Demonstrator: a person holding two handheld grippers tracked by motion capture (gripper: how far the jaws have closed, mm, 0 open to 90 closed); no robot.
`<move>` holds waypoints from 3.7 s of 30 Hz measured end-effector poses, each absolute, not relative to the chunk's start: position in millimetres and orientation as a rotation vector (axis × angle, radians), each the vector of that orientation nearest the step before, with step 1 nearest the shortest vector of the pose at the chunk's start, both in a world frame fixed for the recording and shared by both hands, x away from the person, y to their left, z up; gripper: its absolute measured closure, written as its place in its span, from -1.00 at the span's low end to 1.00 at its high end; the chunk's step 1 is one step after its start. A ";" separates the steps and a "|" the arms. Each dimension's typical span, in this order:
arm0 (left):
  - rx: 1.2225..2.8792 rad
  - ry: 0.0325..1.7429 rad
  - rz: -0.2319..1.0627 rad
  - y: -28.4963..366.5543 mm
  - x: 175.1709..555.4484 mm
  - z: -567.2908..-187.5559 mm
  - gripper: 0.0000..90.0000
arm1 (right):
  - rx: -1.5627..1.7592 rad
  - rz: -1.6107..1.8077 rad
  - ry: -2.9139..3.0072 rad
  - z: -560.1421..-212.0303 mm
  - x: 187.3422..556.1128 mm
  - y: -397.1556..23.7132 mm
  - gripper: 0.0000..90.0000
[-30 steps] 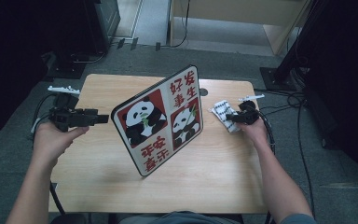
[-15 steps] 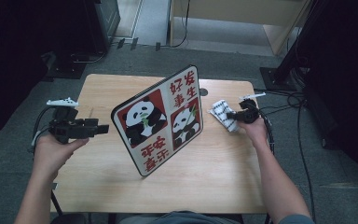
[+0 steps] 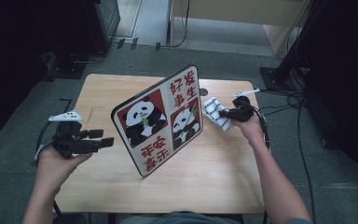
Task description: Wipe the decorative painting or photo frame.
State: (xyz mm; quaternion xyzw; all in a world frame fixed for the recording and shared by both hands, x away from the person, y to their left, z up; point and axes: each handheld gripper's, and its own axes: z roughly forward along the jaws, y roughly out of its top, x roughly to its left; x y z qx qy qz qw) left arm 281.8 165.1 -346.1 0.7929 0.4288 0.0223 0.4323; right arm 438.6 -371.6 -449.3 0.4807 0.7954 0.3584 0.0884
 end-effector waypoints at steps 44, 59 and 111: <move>1.900 0.960 0.002 111.0 297.7 -355.2 0.62 | 1.203 1.254 2.379 -296.6 459.1 -318.4 0.77; 1.872 0.951 -0.019 112.0 304.6 -358.6 0.74 | 1.088 1.259 2.399 -234.8 478.7 -288.5 0.78; 1.820 0.924 -0.065 119.6 310.6 -364.1 0.74 | 0.904 1.405 2.441 -269.9 412.0 -264.4 0.78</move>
